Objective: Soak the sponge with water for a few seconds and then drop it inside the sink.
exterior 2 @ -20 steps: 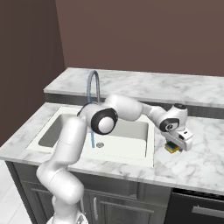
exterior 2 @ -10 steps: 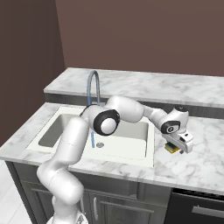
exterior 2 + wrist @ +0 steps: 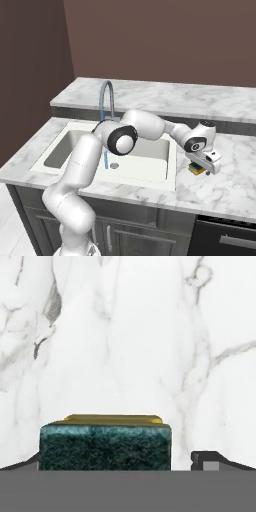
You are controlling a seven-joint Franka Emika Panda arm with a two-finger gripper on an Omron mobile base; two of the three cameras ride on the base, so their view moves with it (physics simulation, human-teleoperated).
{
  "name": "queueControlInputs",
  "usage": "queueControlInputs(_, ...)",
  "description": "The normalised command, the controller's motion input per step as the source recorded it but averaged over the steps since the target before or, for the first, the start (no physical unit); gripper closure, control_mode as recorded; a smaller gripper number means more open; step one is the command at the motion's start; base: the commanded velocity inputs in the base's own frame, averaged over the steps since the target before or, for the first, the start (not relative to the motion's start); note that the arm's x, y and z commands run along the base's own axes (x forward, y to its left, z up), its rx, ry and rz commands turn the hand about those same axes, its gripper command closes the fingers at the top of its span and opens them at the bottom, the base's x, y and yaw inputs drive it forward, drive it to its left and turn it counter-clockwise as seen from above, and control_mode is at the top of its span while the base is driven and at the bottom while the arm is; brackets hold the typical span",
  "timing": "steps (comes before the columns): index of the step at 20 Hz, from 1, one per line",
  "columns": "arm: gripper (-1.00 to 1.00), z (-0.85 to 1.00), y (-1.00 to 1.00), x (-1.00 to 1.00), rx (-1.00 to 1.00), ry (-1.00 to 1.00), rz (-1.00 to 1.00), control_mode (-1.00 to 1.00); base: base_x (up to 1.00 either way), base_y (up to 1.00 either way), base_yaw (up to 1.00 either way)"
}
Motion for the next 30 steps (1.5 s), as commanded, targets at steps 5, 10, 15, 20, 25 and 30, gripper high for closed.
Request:
queueControlInputs(5, -1.0, 0.0, 0.0, 0.0, 0.0, 0.0, 0.0, -1.0, 0.0, 0.0, 0.0)
queueControlInputs(10, -1.0, 0.0, 0.0, 0.0, 0.0, 0.0, 0.0, -1.0, 0.0, 0.0, 0.0)
queueControlInputs(15, -1.0, 0.0, 0.0, 0.0, 0.0, 0.0, 0.0, -1.0, 0.0, 0.0, 0.0)
queueControlInputs(20, 1.0, 0.0, 0.0, 0.0, 0.0, 0.0, 0.0, -1.0, 0.0, 0.0, 0.0)
queueControlInputs(25, 1.0, 0.0, 0.0, 0.0, 0.0, 0.0, 0.0, -1.0, 0.0, 0.0, 0.0)
queueControlInputs(30, 1.0, 0.0, 0.0, 0.0, 0.0, 0.0, 0.0, -1.0, 0.0, 0.0, 0.0)
